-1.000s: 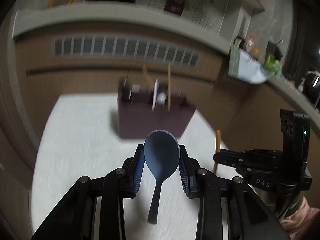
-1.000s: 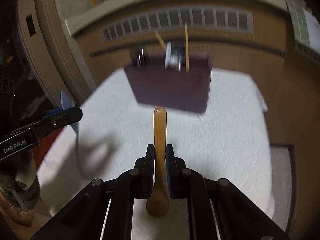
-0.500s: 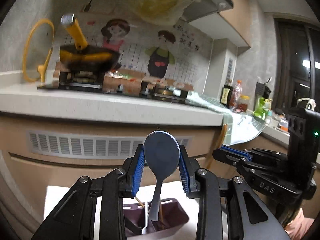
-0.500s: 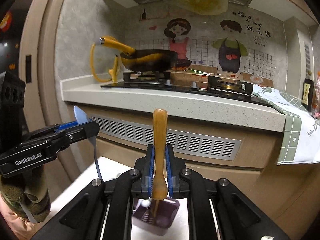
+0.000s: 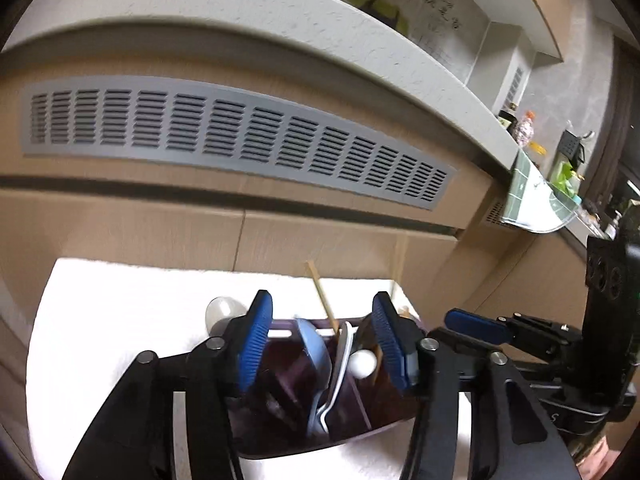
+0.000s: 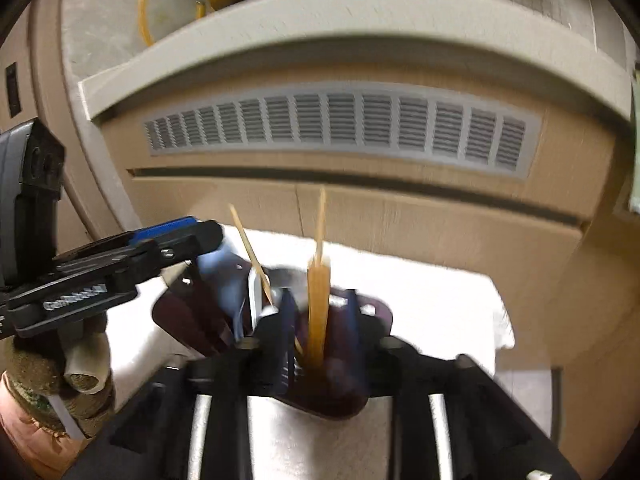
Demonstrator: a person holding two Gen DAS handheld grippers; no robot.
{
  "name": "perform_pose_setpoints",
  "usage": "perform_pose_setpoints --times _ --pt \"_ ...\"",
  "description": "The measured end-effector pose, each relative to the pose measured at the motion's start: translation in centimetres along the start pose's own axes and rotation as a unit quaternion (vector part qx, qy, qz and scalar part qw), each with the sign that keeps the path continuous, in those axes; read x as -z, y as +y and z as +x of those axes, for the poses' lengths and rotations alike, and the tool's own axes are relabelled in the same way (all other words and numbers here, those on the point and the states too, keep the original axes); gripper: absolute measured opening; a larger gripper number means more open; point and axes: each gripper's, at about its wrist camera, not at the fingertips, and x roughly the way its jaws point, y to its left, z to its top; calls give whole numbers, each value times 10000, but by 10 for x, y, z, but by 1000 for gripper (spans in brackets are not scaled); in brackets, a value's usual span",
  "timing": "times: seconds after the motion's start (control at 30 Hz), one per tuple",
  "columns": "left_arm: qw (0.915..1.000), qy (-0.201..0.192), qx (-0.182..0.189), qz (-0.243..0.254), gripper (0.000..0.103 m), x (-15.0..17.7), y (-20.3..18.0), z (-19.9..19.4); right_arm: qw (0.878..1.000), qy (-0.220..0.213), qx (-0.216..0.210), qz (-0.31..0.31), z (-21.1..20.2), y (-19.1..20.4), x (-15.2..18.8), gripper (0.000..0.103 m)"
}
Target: Organize utensils
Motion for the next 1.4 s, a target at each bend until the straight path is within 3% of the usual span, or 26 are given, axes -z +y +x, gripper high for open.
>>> perform_pose_setpoints --times 0.13,0.2,0.33,0.43,0.5,0.57,0.73,0.93,1.4 --pt "9994 -224 -249 -51 62 13 -2 -31 9998 -61 31 200 -17 -1 17 43" --pt "9980 -336 -534 24 71 25 -9 -53 9993 -170 81 329 -34 0 28 56" --pt "9909 -644 -1116 383 73 65 -27 -102 9975 -475 256 463 -73 12 53 66" --pt "9861 -745 -1392 514 87 96 -35 -137 9954 -631 437 567 -101 21 77 76" --pt "9828 -733 -1590 589 95 115 -41 -155 9938 -727 598 600 -117 30 94 95" --pt "9789 -747 -1787 646 101 134 -47 -173 9917 -877 749 575 -134 41 115 101" --pt "9695 -862 -2194 669 103 176 -66 -201 9867 -1072 1172 347 -165 67 156 102" --pt "9716 -745 -2153 631 103 201 -80 -212 9860 -1029 1291 233 -173 79 182 103" --pt "9719 -552 -2164 749 103 208 -89 -208 9862 -965 1306 326 -177 74 194 103"
